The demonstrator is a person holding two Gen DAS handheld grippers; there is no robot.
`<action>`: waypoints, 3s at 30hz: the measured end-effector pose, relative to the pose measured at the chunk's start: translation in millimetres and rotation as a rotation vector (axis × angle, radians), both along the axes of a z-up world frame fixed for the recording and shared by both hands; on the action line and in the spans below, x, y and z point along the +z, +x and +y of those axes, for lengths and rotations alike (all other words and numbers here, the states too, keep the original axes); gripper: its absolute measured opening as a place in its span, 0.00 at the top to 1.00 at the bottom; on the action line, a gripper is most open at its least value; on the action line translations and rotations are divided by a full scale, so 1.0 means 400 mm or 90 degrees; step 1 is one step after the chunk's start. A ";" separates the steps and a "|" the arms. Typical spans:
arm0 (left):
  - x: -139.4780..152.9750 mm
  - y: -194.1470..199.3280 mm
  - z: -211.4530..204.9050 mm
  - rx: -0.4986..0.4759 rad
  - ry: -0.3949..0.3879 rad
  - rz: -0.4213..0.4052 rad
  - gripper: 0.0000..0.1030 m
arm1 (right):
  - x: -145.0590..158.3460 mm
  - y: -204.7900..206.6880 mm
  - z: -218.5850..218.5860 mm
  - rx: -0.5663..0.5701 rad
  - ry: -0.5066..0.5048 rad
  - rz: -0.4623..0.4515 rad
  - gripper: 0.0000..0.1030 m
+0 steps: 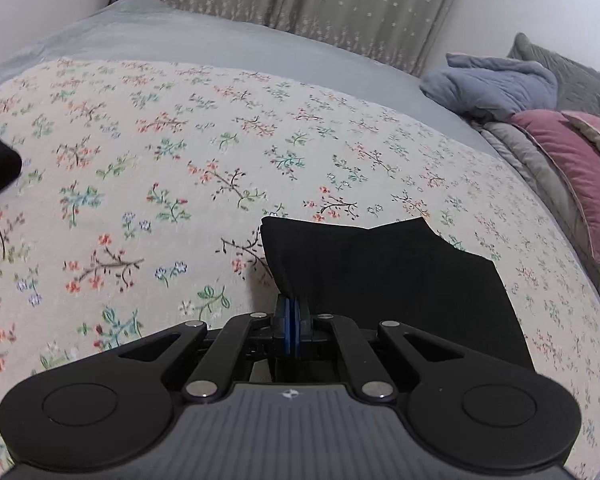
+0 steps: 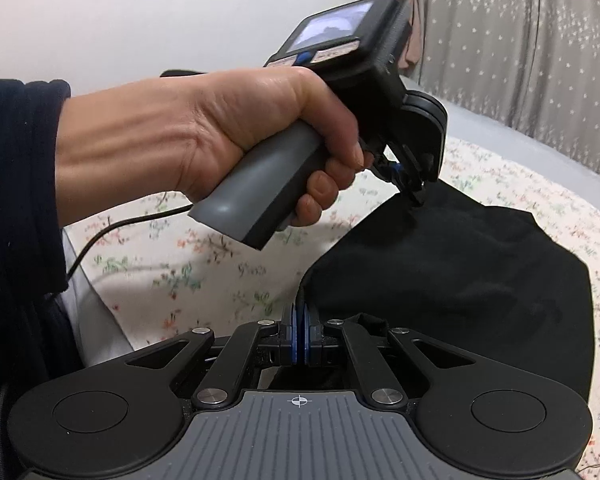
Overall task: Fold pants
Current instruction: 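Open both grippers and release the folded pants onto the sheet, then move both grippers to the folded pants edge and close on it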
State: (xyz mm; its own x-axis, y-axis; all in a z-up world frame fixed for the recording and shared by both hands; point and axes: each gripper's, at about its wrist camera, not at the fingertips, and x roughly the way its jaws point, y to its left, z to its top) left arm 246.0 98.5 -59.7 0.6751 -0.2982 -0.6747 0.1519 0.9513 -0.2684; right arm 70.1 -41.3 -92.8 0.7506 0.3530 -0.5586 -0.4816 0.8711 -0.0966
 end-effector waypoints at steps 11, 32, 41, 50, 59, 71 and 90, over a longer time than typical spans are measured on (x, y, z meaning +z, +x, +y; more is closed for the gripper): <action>-0.004 -0.031 0.000 0.002 0.041 -0.026 0.55 | 0.013 -0.007 -0.020 0.034 0.053 0.024 0.71; -0.038 -0.190 -0.142 -0.025 0.111 -0.056 0.60 | -0.053 0.073 -0.424 -0.256 0.149 0.056 0.50; -0.013 -0.245 -0.113 -0.020 0.094 -0.060 0.60 | -0.034 0.050 -0.433 -0.258 0.144 0.056 0.49; -0.030 -0.298 -0.091 -0.026 0.098 -0.034 0.60 | -0.041 0.032 -0.437 -0.242 0.126 0.109 0.49; -0.025 -0.335 -0.100 -0.043 0.129 -0.041 0.58 | -0.008 -0.020 -0.426 -0.226 0.081 0.094 0.51; -0.035 -0.339 -0.111 -0.035 0.147 -0.038 0.58 | -0.036 -0.025 -0.406 -0.170 0.073 0.157 0.59; 0.017 -0.305 -0.083 0.014 0.136 -0.067 0.08 | 0.021 0.046 -0.516 -0.231 0.215 0.136 0.49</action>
State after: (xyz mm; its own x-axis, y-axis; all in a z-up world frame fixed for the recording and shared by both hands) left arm 123.9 65.1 -52.8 0.7495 -0.1403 -0.6469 0.1467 0.9882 -0.0444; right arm 88.4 -247.9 -84.5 0.7396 0.2788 -0.6126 -0.1218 0.9506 0.2856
